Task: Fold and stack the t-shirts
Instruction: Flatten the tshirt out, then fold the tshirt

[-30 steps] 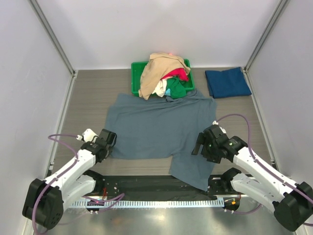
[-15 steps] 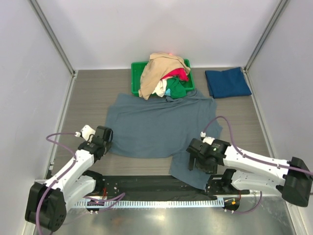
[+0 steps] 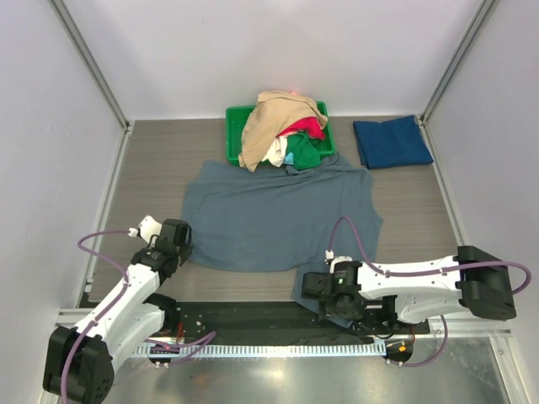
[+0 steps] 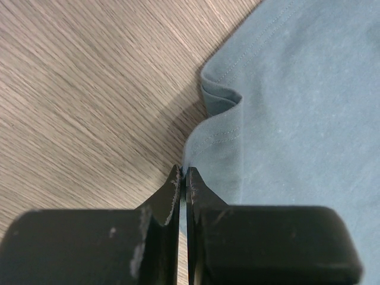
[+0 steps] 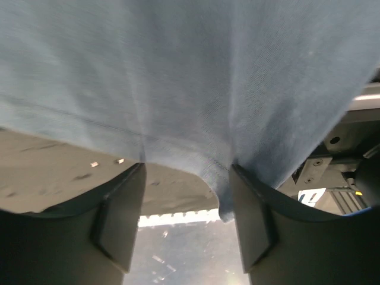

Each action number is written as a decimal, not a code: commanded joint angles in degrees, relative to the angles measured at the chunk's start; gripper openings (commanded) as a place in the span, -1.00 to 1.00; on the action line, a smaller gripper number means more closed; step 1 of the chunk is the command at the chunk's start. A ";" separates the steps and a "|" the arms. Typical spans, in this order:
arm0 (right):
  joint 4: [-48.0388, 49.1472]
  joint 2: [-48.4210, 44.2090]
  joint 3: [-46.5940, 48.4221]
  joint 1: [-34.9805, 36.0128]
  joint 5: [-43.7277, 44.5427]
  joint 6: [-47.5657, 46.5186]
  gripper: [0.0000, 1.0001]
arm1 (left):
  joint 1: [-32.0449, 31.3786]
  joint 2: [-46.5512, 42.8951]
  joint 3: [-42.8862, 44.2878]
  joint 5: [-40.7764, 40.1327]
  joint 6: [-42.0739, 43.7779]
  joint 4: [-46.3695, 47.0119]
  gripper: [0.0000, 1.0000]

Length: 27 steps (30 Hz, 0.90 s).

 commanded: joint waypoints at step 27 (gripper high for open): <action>-6.88 -9.88 3.38 3.28 15.27 10.29 -0.98 | 0.49 -12.27 6.34 0.92 -0.53 -13.05 -1.00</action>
